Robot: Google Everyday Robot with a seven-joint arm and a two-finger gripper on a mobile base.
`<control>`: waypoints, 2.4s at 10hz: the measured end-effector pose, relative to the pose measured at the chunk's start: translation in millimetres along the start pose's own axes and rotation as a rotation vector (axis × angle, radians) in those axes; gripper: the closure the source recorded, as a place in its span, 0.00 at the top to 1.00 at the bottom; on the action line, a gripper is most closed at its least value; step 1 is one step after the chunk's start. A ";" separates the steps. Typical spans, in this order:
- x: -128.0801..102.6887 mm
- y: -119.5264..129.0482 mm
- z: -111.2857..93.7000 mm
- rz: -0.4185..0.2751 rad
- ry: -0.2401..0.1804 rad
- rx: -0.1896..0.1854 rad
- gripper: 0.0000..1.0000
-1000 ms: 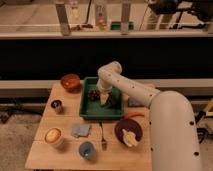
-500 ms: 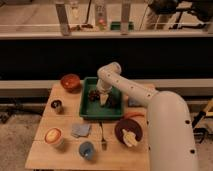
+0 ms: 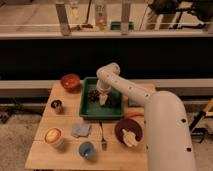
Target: Place grapes in metal cup
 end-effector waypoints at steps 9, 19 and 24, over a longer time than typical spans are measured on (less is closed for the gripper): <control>-6.4 1.4 9.8 0.015 0.017 -0.028 0.80; -12.7 2.0 17.1 0.036 0.032 -0.050 0.53; -15.7 2.4 18.2 0.040 0.037 -0.058 0.20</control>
